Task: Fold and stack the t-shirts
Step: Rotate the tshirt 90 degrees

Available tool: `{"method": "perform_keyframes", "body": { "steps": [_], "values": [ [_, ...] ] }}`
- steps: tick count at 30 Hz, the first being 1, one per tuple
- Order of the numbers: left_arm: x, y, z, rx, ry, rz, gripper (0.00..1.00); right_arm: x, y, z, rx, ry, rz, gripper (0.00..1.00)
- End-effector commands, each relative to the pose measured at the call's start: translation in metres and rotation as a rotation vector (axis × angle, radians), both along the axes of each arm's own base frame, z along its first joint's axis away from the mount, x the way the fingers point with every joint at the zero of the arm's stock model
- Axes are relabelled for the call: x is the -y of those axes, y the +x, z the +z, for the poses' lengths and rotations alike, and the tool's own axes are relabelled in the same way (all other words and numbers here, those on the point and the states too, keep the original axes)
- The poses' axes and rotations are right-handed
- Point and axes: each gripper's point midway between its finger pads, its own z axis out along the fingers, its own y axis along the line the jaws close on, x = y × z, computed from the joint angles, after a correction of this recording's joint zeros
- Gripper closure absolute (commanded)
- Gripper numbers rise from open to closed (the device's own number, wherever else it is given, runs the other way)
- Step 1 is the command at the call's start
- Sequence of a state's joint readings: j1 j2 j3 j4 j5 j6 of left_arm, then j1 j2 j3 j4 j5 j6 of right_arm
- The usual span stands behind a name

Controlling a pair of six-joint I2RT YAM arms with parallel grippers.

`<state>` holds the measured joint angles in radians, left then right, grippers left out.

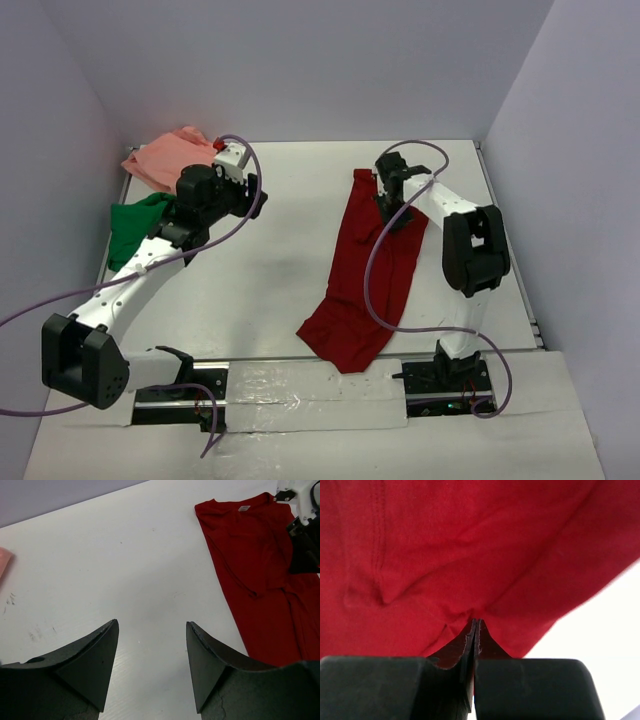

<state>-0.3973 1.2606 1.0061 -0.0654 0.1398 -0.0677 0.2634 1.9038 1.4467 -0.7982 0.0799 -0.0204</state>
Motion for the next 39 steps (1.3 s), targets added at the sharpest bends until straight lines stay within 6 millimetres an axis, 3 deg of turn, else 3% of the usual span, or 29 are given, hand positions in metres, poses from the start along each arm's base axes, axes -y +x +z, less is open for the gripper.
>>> {"method": "perform_keyframes", "body": {
  "steps": [1, 8, 14, 22, 23, 25, 26, 27, 28, 29, 35, 38, 39],
  "values": [
    [0.003, 0.002, 0.006, 0.011, -0.012, -0.016, 0.35, -0.003, 0.005, -0.022, -0.031, 0.018, -0.003, 1.00],
    [0.002, 0.003, 0.002, 0.008, -0.011, -0.014, 0.35, -0.017, 0.016, -0.054, -0.093, 0.058, -0.020, 1.00],
    [0.001, 0.002, 0.010, 0.036, -0.022, -0.013, 0.35, -0.032, 0.042, -0.042, -0.006, 0.115, -0.042, 1.00],
    [0.000, 0.002, 0.014, 0.050, -0.030, -0.012, 0.36, -0.049, 0.117, -0.021, 0.099, 0.108, -0.053, 1.00],
    [0.000, 0.001, 0.015, 0.054, -0.028, -0.012, 0.36, -0.056, 0.141, 0.001, 0.166, 0.130, -0.058, 1.00],
    [-0.001, 0.000, 0.017, 0.059, -0.030, -0.012, 0.36, -0.060, 0.152, -0.017, 0.137, 0.123, -0.061, 1.00],
    [-0.001, 0.000, 0.018, 0.060, -0.031, -0.013, 0.36, -0.062, 0.158, -0.017, 0.145, 0.122, -0.060, 1.00],
    [-0.001, 0.000, 0.018, 0.058, -0.034, -0.012, 0.36, -0.064, 0.175, -0.001, 0.200, 0.126, -0.065, 1.00],
    [-0.001, -0.001, 0.020, 0.061, -0.035, -0.012, 0.36, -0.065, 0.179, -0.013, 0.192, 0.118, -0.065, 1.00],
    [-0.001, -0.001, 0.019, 0.060, -0.034, -0.012, 0.36, -0.066, 0.187, -0.006, 0.221, 0.111, -0.066, 1.00],
    [0.000, -0.001, 0.016, 0.053, -0.037, -0.020, 0.36, -0.064, 0.176, -0.013, 0.215, 0.096, -0.049, 1.00],
    [0.003, -0.002, 0.015, 0.044, -0.045, -0.035, 0.36, -0.065, 0.168, 0.005, 0.234, 0.121, -0.020, 1.00],
    [0.004, -0.003, 0.015, 0.044, -0.048, -0.042, 0.36, -0.070, 0.164, 0.014, 0.246, 0.148, -0.003, 0.90]
  ]
}}
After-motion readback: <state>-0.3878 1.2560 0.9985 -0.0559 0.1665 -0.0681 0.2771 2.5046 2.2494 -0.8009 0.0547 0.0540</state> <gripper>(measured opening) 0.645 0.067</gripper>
